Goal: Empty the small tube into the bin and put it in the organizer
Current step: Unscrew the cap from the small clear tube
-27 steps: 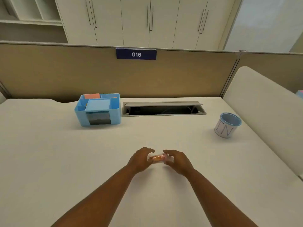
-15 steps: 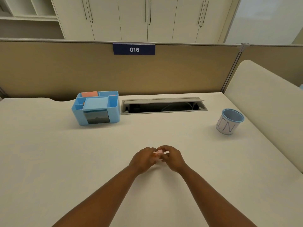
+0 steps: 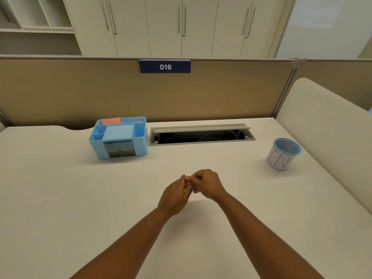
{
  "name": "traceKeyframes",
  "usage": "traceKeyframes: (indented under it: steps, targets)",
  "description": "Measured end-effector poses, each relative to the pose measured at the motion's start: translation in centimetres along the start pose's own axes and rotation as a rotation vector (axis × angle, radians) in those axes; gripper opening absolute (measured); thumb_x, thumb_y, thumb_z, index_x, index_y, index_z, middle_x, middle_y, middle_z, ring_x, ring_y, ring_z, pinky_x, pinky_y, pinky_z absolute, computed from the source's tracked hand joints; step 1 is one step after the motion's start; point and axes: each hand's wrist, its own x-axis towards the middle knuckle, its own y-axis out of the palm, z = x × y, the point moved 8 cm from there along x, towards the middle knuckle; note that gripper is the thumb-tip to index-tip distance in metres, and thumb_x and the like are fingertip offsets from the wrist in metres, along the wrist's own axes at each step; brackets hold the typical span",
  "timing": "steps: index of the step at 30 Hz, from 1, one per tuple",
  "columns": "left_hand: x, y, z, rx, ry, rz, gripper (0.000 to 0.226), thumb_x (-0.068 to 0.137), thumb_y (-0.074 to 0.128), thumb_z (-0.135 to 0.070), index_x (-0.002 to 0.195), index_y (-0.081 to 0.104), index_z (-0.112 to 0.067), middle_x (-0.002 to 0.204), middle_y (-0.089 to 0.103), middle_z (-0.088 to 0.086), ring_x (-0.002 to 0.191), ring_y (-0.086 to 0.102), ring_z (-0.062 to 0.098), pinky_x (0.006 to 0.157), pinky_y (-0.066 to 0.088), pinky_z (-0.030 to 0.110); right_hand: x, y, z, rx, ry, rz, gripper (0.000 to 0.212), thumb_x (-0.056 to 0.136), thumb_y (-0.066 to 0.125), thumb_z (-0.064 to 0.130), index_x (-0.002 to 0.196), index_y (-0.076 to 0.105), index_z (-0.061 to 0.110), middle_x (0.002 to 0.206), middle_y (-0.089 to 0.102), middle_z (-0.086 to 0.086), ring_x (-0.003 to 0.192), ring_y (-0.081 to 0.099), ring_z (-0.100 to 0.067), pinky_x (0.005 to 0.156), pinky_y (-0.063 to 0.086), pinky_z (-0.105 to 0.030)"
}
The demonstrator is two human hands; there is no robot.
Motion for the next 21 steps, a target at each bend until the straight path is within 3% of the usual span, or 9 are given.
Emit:
traceKeyframes:
  steps: [4,14,21]
  targets:
    - [0.4,-0.6,-0.3,0.062,0.030,-0.037,0.024,0.094,0.036,-0.030,0.096,0.053,-0.013,0.082,0.068,0.008,0.064,0.052,0.017,0.058,0.040,0.028,0.1,-0.1,0.8,-0.076,-0.034,-0.007,0.030,0.086,0.059,0.031,0.075,0.071,0.006,0.079,0.074,-0.017,0.058,0.062,-0.015,0.071,0.051,-0.026]
    - [0.6,-1.2,-0.5,0.125,0.041,-0.073,0.026,0.094,0.037,-0.032,0.096,0.057,-0.016,0.072,0.069,0.008,0.058,0.050,0.016,0.049,0.032,0.023,0.0,-0.1,0.7,-0.072,-0.019,-0.013,0.029,0.086,0.058,0.031,0.079,0.073,0.006,0.081,0.074,-0.016,0.051,0.058,-0.005,0.055,0.043,-0.011]
    - [0.7,-1.3,-0.2,0.130,0.018,-0.094,0.025,0.093,0.039,-0.033,0.091,0.058,-0.016,0.069,0.068,0.006,0.057,0.050,0.017,0.052,0.035,0.026,-0.5,-0.2,1.0,-0.072,-0.004,0.000,0.031,0.087,0.056,0.030,0.083,0.073,0.004,0.084,0.073,-0.021,0.064,0.063,-0.018,0.062,0.046,-0.019]
